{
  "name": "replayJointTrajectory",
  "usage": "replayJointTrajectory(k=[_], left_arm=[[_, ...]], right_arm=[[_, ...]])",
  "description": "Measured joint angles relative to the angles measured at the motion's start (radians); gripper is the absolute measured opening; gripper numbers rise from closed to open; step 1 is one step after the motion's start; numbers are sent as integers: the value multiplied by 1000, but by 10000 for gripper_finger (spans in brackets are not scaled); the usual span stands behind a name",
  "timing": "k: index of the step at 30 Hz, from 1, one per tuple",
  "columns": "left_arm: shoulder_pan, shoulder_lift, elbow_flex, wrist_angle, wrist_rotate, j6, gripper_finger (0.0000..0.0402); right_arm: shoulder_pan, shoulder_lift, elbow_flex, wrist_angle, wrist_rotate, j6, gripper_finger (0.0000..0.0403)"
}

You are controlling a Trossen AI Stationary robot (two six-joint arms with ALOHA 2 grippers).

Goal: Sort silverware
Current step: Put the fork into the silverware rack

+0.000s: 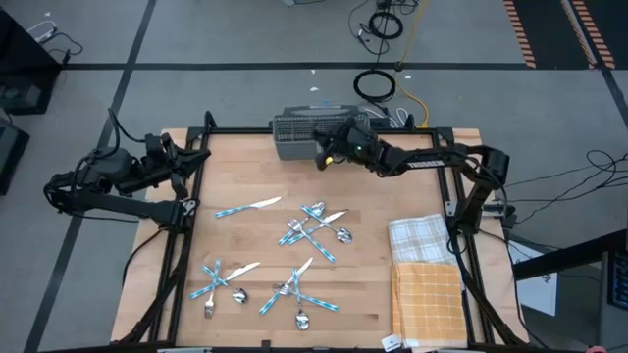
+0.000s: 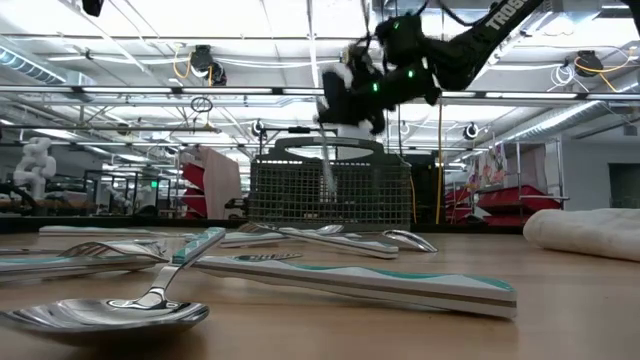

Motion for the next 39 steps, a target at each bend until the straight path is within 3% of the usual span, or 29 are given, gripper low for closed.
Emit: replayJointTrajectory(k=[3,8,20,30,34,39], left_arm=[[0,0,0,0,0,0,17],[0,2,0,0,-19,-2,17],[0,38,0,0,-80,-2,17],[0,110,0,0,-87,-2,17],[0,143,0,1,-87,-2,17],[0,176,0,1,-86,-3,17]], right_arm=[[16,-50,0,84,13,-66,0],[-33,-130,0,18,97,-153,0],[-189,-127,-3,-92,29,-153,0],[-199,-102,-207,116,30,-85,1],[-198,-102,-214,105,27,-72,23],[-198,-105,-214,99,29,-55,90]])
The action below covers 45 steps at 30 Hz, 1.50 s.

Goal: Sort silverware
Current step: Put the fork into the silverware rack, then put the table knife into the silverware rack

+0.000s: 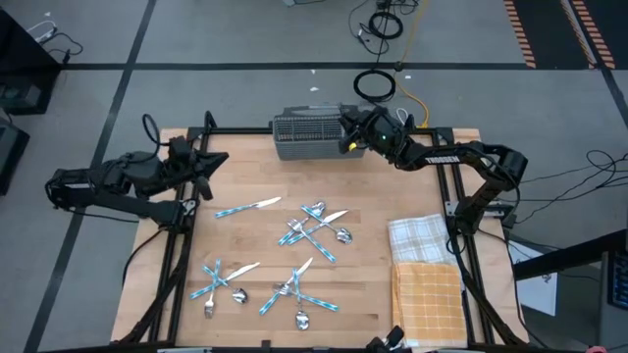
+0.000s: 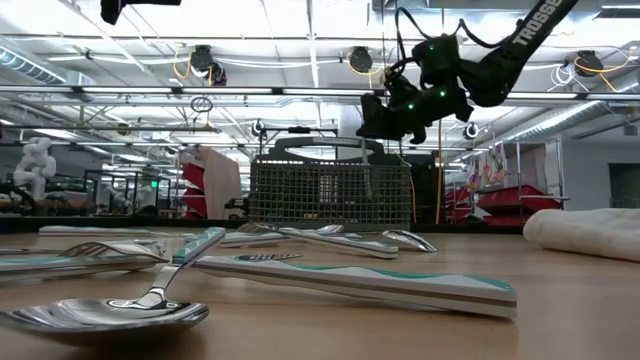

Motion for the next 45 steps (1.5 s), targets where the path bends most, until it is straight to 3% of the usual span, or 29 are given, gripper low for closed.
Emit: replayJointTrajectory(k=[7,16,20,25,28,32,38,45], left_arm=[[0,22,0,0,17,-26,17],[0,75,0,-53,72,2,31],[0,139,0,-147,124,-15,45],[3,277,0,-444,272,-165,68],[3,365,-1,-562,299,-232,82],[5,459,-1,-505,308,-232,104],[64,582,-47,-433,429,-182,138],[202,579,-224,-264,566,-151,146]], right_arm=[[0,-7,0,21,2,14,186],[0,-147,0,-26,5,11,237],[25,-257,0,-165,-15,27,244],[88,-402,0,-446,-28,-18,245],[119,-478,0,-565,-27,-17,245],[145,-551,0,-650,-24,-18,245],[157,-616,0,-701,-21,-18,245],[158,-654,0,-739,-21,-30,245]])
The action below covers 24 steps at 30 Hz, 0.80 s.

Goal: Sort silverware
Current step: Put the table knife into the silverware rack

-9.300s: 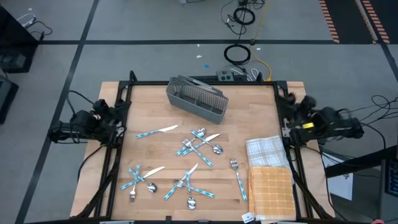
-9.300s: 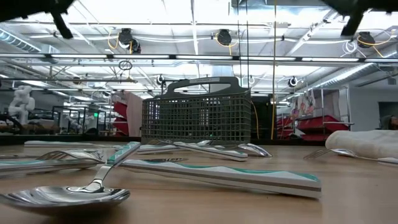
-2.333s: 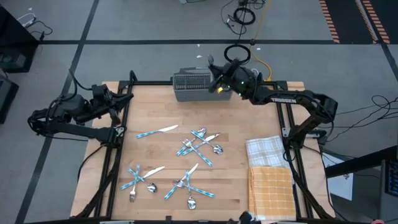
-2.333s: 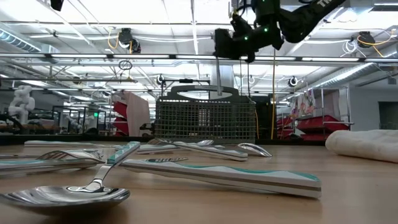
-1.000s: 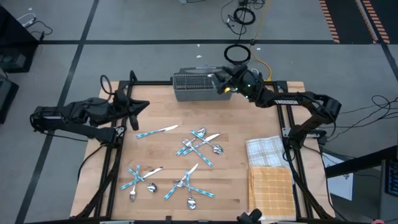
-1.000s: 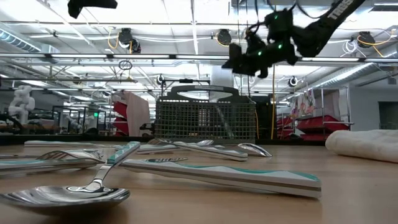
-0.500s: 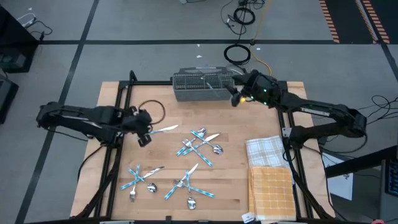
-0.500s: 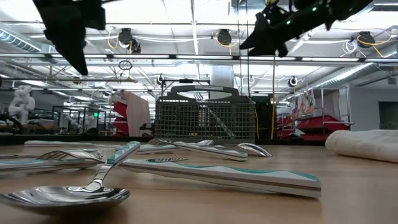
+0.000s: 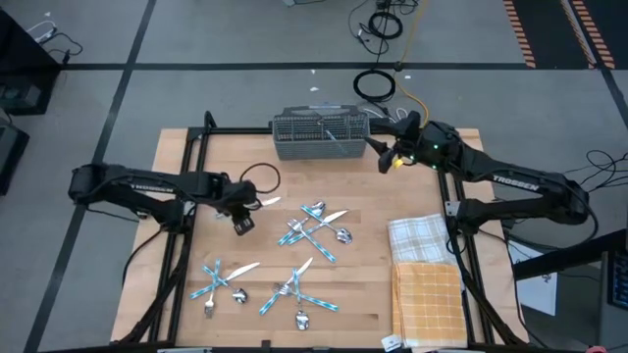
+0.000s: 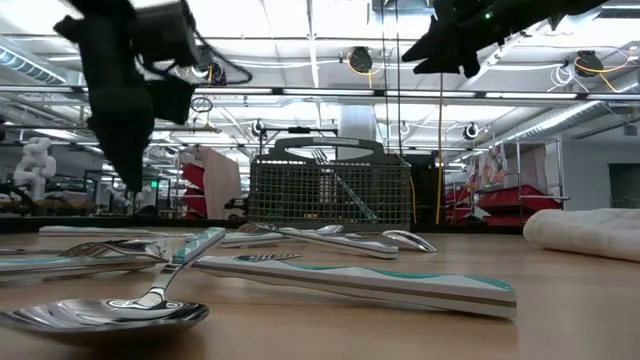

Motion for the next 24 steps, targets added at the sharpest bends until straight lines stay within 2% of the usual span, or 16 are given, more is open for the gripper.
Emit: replayJointTrajectory(k=[8,24], left_arm=[[112,-11,-73,74,81,108,146],[217,292,-61,212,85,291,143]], right_arm=[[0,-11,0,-55,-1,-7,245],[0,-11,0,-78,-6,24,245]])
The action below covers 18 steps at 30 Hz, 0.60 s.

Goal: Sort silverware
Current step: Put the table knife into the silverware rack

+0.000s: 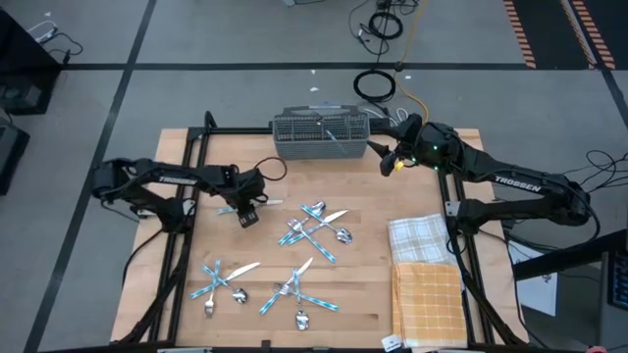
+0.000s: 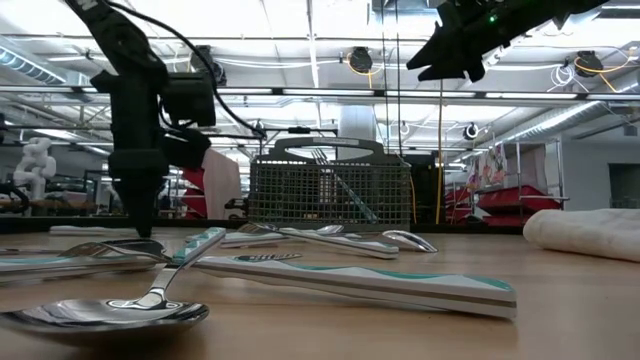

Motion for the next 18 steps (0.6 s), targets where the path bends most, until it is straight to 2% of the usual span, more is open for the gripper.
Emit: replayJointTrajectory(k=[3,7,8,13,18], left_arm=[[3,30,5,-1,8,26,115],[5,28,5,3,-8,21,28],[5,26,5,5,-14,19,19],[4,25,19,-12,-32,7,13],[-1,-33,60,-42,-53,-32,10]], right_arm=[[0,0,0,-11,-1,17,245],[0,0,0,-15,-2,16,245],[0,0,0,-16,-2,16,245],[0,0,0,-15,-2,22,245],[0,0,0,-15,-2,33,245]])
